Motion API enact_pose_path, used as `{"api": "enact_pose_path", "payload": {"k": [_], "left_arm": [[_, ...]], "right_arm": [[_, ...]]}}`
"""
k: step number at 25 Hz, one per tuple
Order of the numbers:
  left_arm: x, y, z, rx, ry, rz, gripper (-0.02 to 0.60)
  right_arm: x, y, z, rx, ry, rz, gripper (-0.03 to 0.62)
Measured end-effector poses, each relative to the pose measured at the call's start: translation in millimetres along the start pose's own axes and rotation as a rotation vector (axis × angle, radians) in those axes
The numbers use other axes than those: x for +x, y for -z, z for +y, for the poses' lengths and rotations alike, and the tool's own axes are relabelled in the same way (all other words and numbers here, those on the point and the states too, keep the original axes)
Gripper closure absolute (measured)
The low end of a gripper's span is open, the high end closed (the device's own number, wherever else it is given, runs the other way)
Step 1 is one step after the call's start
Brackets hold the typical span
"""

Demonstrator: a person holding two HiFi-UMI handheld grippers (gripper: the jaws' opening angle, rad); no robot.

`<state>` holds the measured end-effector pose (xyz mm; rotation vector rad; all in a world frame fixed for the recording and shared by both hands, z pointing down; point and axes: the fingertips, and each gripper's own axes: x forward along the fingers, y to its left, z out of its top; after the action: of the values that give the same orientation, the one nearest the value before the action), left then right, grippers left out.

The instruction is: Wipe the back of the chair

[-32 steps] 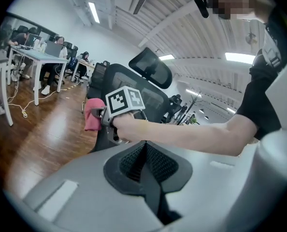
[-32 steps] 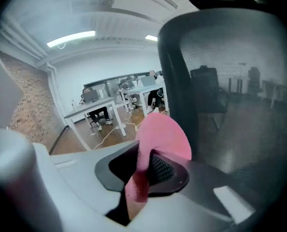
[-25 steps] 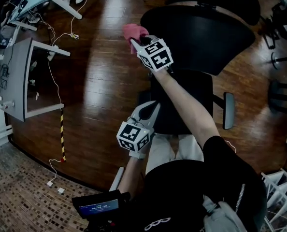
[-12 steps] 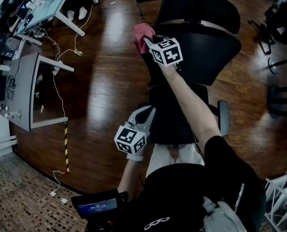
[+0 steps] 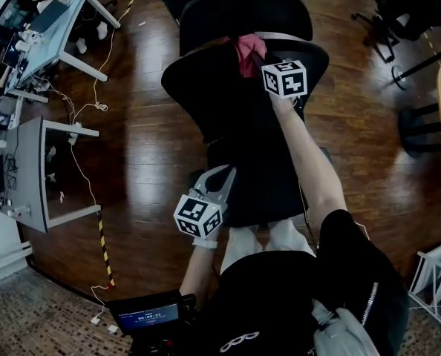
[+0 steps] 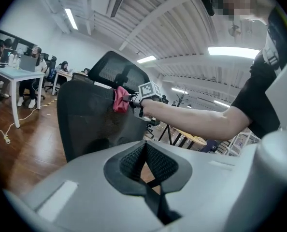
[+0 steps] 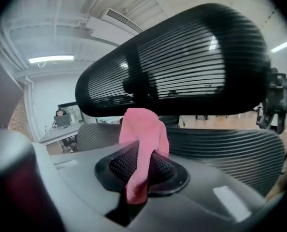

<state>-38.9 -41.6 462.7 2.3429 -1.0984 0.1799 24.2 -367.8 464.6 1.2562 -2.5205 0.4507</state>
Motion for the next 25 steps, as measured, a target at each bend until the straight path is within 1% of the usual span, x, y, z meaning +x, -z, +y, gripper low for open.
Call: {"api": "enact_pose_path", "payload": {"k": [6,10,16,18,21,22,23,25], "left_arm": [[32.4,1.2,-26.2,0.019,0.049,0.024,0.589],[46.5,3.7,-38.4,0.023,0.077,0.040,0.589],[52.8,1.3,-47.3,0.030,0.099,0.048,0.589],[51.9,1.6,-46.0,0.030,0.097,0.048,0.589],[47.6,4.2,-38.6,0.026,0.087,0.044,0.589],[45.2,5.0,-34.5,0.022,0.083,0.043,0.589],[42.3,6.1,-29.7,0.018,0.078,0.043,0.589],[35.9,9.3,-21.0,0.008,0.071,0.043,0.589]], "right_arm": [[-67.1,10.7,-108.1,0.027,0.150,-0.009,0.553],[-105.3,19.5,-158.2,0.040,0.235,-0.006,0.553],[-141.8,28.0,-201.9,0.050,0.334,-0.006,0.553],[-154.9,39.1,-221.6,0.051,0.395,0.022,0.553],[-173.5,62.6,-251.1,0.030,0.500,0.097,0.553],[-175.6,69.0,-255.1,0.020,0.520,0.119,0.553],[-173.9,74.1,-254.2,0.014,0.523,0.134,0.553],[-163.3,79.1,-238.2,-0.001,0.502,0.146,0.553]]}}
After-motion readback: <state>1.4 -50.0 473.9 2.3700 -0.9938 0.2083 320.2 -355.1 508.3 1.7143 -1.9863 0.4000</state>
